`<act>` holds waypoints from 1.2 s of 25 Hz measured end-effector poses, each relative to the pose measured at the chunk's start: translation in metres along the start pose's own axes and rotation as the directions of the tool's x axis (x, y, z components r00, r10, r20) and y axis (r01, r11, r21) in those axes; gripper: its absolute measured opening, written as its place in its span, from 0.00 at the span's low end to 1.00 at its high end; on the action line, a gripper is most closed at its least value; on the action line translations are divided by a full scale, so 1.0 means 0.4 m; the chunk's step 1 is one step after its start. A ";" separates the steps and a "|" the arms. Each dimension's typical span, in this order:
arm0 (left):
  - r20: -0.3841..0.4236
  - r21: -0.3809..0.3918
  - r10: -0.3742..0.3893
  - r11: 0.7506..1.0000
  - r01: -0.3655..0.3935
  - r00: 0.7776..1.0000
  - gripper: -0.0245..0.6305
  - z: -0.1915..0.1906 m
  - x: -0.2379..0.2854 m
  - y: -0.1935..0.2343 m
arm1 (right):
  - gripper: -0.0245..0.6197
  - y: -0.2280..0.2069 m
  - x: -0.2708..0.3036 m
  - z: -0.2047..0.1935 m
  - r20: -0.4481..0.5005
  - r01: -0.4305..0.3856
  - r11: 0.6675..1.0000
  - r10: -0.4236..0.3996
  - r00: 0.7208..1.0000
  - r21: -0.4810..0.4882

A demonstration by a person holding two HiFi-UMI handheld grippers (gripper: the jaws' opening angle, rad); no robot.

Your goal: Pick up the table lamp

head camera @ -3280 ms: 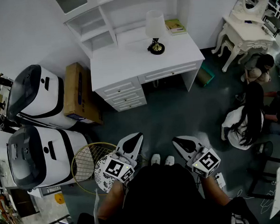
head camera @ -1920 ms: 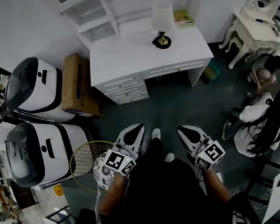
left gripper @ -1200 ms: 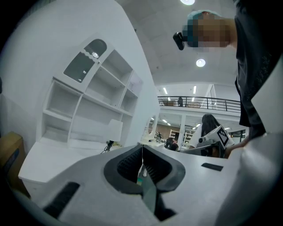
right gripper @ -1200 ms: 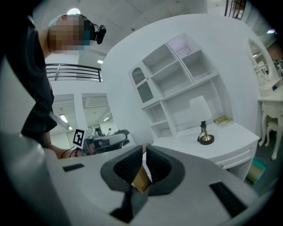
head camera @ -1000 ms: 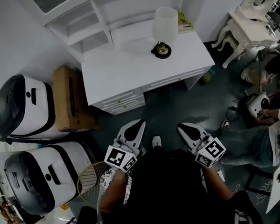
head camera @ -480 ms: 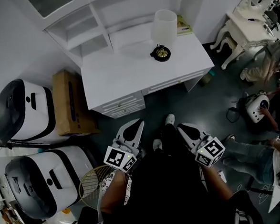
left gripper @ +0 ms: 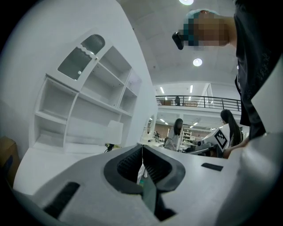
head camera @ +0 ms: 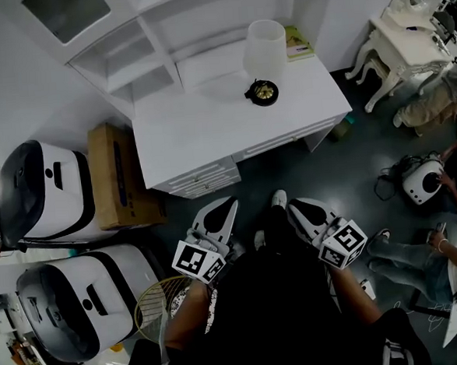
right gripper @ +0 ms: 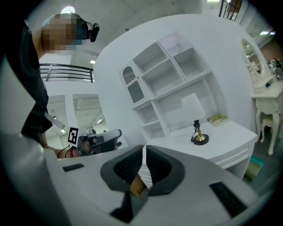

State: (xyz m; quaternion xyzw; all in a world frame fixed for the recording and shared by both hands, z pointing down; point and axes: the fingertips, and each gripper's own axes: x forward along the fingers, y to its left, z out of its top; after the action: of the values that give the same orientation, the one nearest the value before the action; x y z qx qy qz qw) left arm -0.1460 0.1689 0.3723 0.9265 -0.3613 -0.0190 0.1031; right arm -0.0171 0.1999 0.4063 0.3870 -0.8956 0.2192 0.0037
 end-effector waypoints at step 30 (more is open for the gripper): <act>-0.104 0.003 -0.043 0.999 0.043 0.994 0.07 0.045 0.509 0.210 | 0.10 -0.473 0.229 0.166 -0.027 -0.011 0.999 0.012 1.000 0.048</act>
State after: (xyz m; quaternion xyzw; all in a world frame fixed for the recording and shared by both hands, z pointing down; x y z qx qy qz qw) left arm -0.0535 -0.0315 0.3801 0.9341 -0.3355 0.0280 0.1187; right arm 0.0609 -0.0041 0.4361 0.3788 -0.8923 0.2457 0.0055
